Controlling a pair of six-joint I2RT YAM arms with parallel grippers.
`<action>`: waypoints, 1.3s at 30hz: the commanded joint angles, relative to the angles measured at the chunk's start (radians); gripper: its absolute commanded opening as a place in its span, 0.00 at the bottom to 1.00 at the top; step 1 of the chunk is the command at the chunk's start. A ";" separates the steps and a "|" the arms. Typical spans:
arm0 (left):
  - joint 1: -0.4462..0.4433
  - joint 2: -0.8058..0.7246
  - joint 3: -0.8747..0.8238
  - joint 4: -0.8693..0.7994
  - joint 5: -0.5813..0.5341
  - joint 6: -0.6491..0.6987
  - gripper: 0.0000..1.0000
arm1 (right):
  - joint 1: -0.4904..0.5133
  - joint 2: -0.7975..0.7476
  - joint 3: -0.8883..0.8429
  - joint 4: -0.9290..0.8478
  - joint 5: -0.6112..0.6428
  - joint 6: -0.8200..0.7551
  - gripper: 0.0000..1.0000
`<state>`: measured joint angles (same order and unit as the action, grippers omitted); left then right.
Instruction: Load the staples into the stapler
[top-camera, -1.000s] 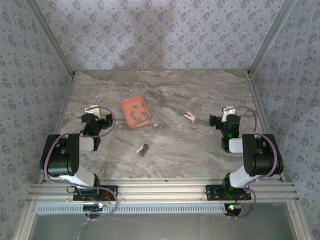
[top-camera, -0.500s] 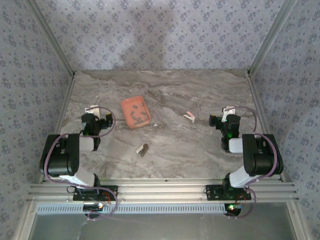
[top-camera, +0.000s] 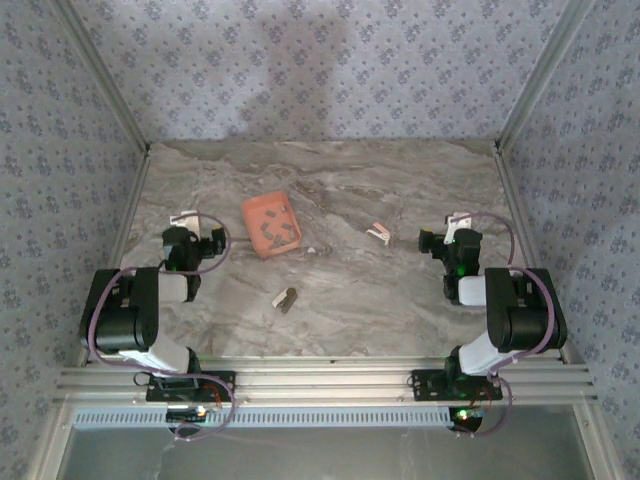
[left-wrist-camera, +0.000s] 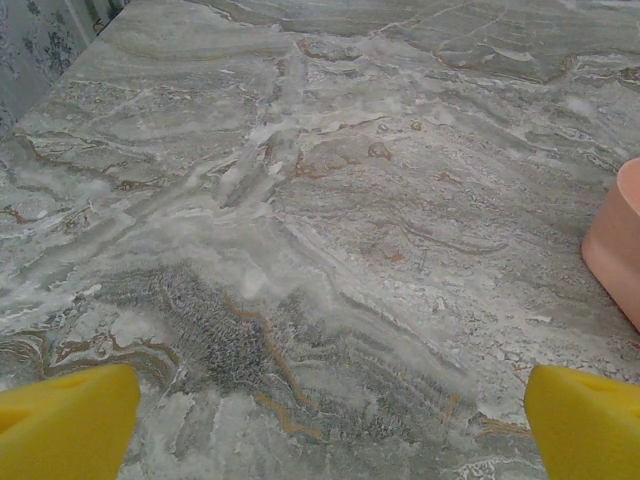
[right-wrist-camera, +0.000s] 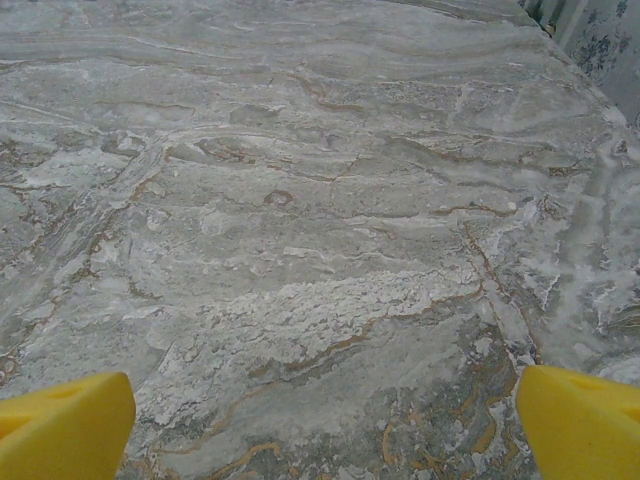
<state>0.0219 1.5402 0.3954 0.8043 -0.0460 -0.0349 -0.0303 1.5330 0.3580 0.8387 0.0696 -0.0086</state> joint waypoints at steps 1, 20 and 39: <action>0.008 -0.006 0.022 0.001 0.018 -0.002 0.98 | -0.007 -0.002 0.021 0.011 -0.010 0.004 1.00; -0.139 -0.492 0.282 -0.858 0.244 -0.236 0.82 | 0.088 -0.433 0.492 -1.216 -0.159 0.197 1.00; -0.268 -0.550 0.198 -1.189 0.244 -0.486 0.80 | 0.958 -0.166 0.530 -1.104 -0.373 -0.481 0.99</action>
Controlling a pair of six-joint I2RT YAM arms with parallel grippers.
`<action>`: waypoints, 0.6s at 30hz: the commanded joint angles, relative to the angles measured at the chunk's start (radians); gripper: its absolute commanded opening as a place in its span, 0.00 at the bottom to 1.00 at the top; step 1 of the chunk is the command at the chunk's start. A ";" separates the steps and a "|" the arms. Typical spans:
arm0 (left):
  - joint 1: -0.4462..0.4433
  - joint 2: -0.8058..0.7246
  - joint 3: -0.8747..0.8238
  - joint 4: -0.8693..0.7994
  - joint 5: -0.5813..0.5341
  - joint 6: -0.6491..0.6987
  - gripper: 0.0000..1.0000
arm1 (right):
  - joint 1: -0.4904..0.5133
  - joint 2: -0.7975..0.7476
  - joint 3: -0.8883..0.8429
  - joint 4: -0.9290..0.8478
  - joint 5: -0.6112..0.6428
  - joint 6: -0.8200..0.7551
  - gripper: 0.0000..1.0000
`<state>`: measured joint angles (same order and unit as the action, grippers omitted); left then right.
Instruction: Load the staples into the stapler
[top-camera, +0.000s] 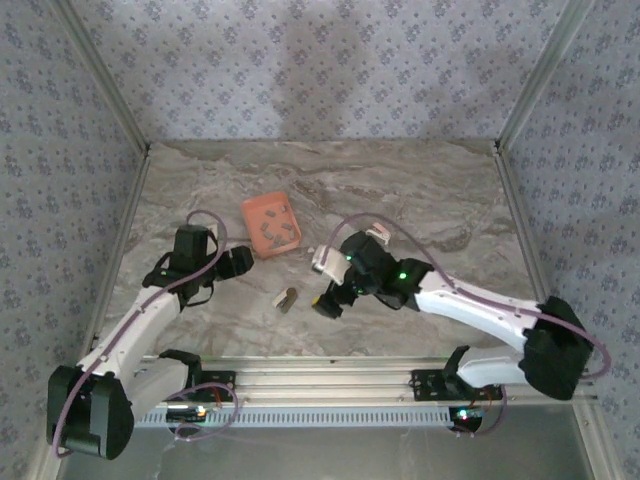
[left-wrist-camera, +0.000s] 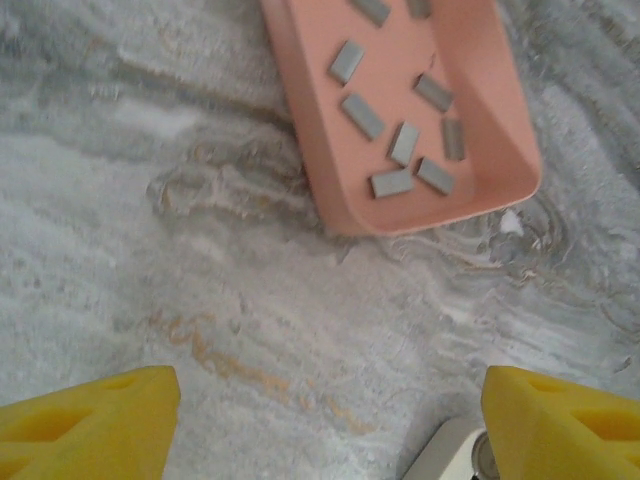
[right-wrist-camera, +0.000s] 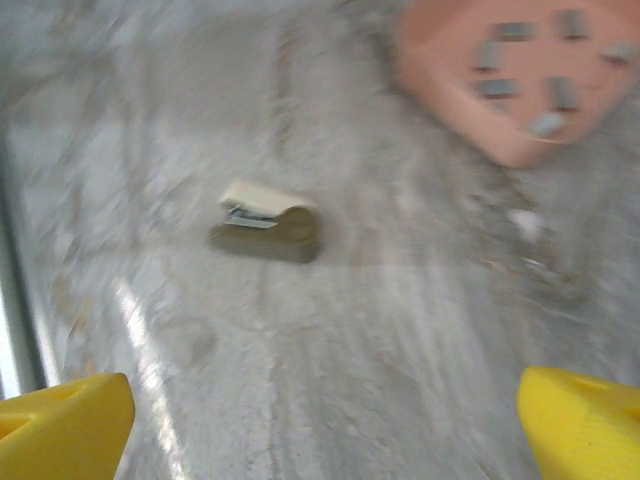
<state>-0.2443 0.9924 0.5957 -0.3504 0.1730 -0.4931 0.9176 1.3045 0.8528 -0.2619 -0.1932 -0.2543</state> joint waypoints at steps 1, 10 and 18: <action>-0.001 0.005 -0.003 -0.033 0.038 -0.028 0.80 | 0.015 0.100 0.064 -0.052 -0.174 -0.314 0.95; 0.012 0.071 -0.019 0.019 0.114 -0.070 0.79 | 0.040 0.373 0.273 -0.215 -0.248 -0.741 0.84; 0.026 0.078 -0.043 0.078 0.157 -0.070 0.79 | 0.062 0.556 0.446 -0.313 -0.290 -0.881 0.81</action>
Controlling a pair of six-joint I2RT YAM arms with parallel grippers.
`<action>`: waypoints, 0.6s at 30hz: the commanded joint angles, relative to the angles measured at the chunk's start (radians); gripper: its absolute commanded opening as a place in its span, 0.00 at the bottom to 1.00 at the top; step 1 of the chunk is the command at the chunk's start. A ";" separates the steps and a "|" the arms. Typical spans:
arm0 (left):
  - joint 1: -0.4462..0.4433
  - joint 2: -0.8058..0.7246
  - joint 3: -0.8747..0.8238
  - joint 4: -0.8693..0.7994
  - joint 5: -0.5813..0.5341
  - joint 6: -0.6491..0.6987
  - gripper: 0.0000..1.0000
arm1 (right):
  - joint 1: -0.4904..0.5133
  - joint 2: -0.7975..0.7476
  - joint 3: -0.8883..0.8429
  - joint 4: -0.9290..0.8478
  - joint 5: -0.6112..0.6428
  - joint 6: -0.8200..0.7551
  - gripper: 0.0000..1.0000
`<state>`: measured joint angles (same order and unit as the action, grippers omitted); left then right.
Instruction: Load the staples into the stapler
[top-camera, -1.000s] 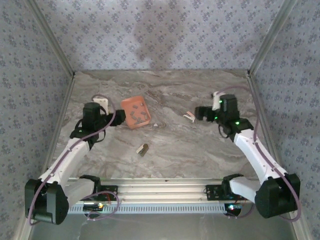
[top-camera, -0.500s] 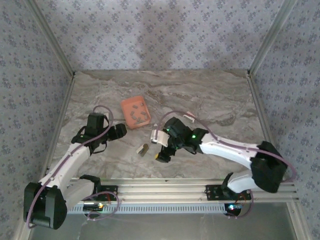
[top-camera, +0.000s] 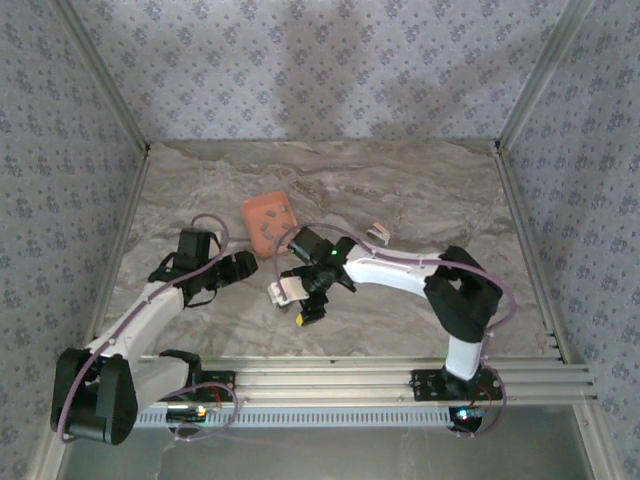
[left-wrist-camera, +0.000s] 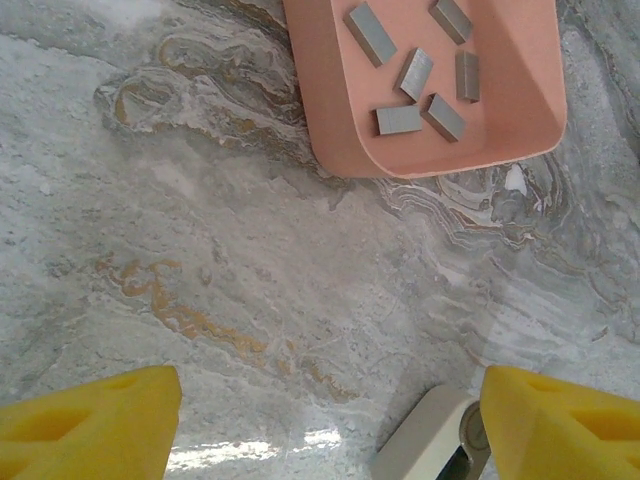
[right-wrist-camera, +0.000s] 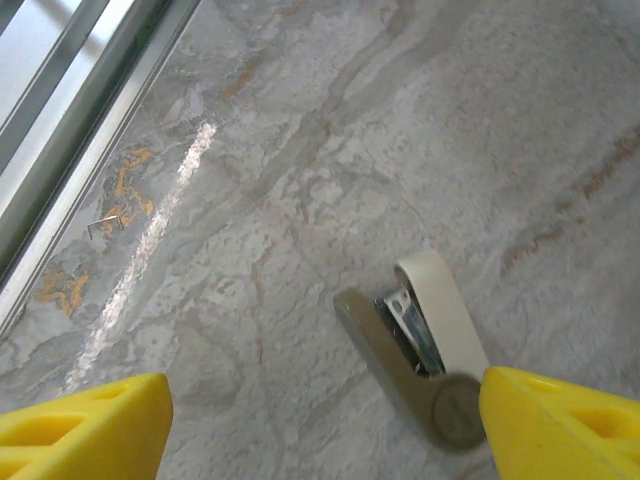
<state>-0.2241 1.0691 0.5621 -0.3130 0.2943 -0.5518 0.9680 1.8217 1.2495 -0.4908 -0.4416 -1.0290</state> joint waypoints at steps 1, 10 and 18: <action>0.007 0.000 -0.011 0.043 0.037 -0.014 0.79 | 0.011 0.053 0.060 -0.087 -0.051 -0.114 0.81; 0.095 -0.027 -0.066 0.111 0.112 -0.047 0.79 | -0.010 0.128 0.106 -0.045 -0.040 -0.120 0.82; 0.114 -0.040 -0.086 0.105 0.113 -0.053 0.79 | -0.032 0.216 0.187 -0.098 -0.045 -0.146 0.82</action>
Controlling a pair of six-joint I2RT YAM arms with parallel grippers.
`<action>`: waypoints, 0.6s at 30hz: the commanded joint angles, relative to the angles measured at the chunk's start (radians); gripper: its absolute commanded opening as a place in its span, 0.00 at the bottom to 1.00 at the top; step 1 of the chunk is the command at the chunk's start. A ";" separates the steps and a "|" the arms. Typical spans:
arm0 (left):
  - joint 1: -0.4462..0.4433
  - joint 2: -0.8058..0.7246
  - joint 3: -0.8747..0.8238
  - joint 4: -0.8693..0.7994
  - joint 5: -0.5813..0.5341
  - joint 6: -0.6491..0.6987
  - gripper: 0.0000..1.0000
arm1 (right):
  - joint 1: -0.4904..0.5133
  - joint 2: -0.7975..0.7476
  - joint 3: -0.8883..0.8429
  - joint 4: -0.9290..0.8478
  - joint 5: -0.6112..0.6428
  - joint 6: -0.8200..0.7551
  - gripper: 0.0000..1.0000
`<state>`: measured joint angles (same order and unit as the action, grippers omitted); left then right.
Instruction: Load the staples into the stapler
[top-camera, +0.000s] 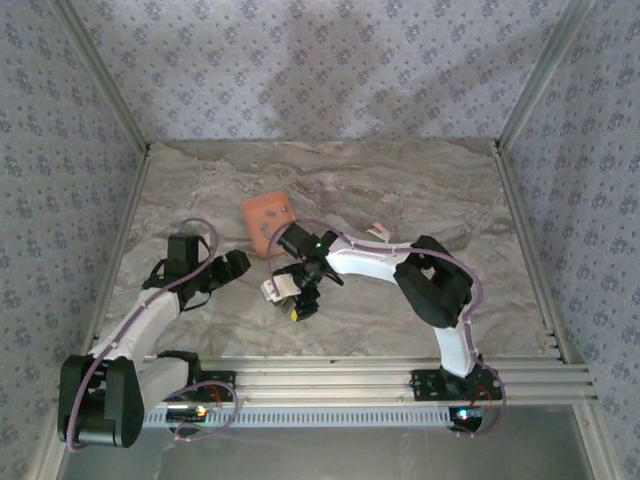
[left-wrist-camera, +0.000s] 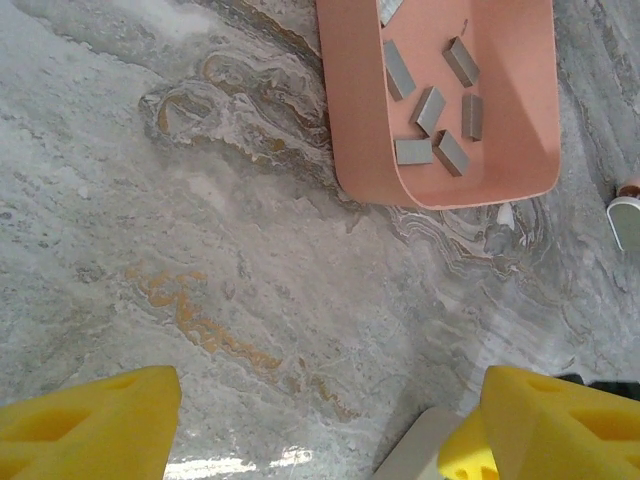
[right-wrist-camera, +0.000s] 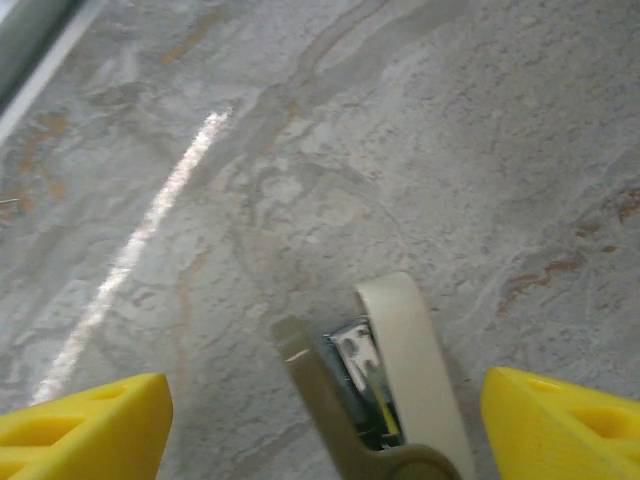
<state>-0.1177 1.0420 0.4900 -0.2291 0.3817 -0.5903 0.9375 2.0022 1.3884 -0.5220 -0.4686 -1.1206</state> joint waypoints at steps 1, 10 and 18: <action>0.009 -0.013 -0.017 0.028 0.028 -0.017 0.79 | -0.003 0.047 0.058 -0.074 -0.019 -0.058 0.80; 0.015 -0.017 -0.019 0.034 0.038 -0.025 0.78 | 0.000 0.127 0.121 -0.158 0.005 -0.087 0.64; 0.015 -0.049 -0.008 0.014 0.057 -0.025 0.78 | 0.000 0.143 0.129 -0.185 0.010 -0.097 0.50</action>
<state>-0.1112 1.0264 0.4793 -0.2089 0.4122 -0.6048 0.9344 2.1204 1.4998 -0.6334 -0.4618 -1.1698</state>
